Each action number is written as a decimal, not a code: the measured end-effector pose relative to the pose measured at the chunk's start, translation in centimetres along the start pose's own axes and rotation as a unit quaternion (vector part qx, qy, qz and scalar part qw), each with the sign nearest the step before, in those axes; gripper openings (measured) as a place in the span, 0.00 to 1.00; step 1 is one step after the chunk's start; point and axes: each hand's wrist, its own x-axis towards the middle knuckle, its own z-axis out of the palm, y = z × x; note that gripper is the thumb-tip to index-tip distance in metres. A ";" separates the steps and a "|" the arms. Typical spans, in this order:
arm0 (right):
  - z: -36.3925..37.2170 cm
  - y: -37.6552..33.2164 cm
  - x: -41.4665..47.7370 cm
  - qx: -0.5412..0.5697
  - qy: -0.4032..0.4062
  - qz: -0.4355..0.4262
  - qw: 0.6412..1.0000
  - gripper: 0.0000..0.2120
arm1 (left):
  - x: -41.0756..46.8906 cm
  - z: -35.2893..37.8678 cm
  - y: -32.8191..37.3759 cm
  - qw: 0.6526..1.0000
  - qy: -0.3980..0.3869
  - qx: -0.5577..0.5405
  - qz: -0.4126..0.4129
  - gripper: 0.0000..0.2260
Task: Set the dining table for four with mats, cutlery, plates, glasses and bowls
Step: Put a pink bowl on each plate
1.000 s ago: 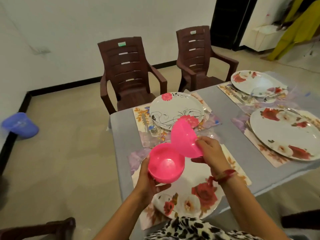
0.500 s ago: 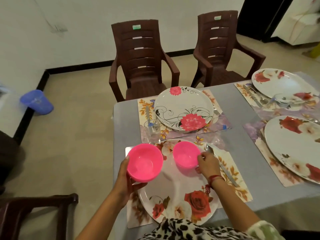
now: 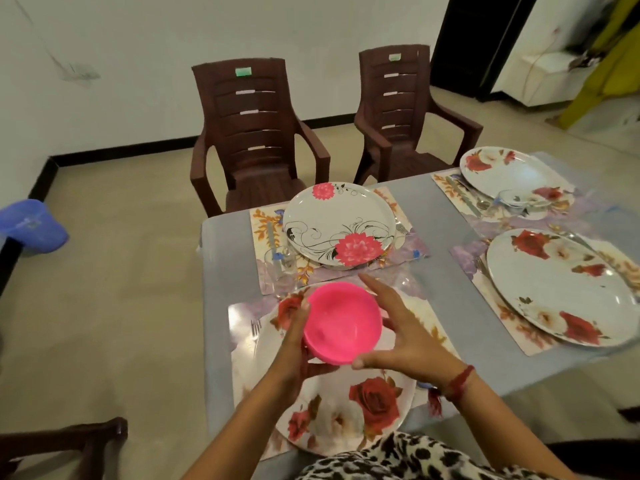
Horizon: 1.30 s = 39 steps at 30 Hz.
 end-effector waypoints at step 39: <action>-38.7 31.4 -1.2 -0.072 0.336 0.270 0.899 0.61 | 16.6 33.2 -2.6 0.999 -0.015 -0.023 -0.044 0.24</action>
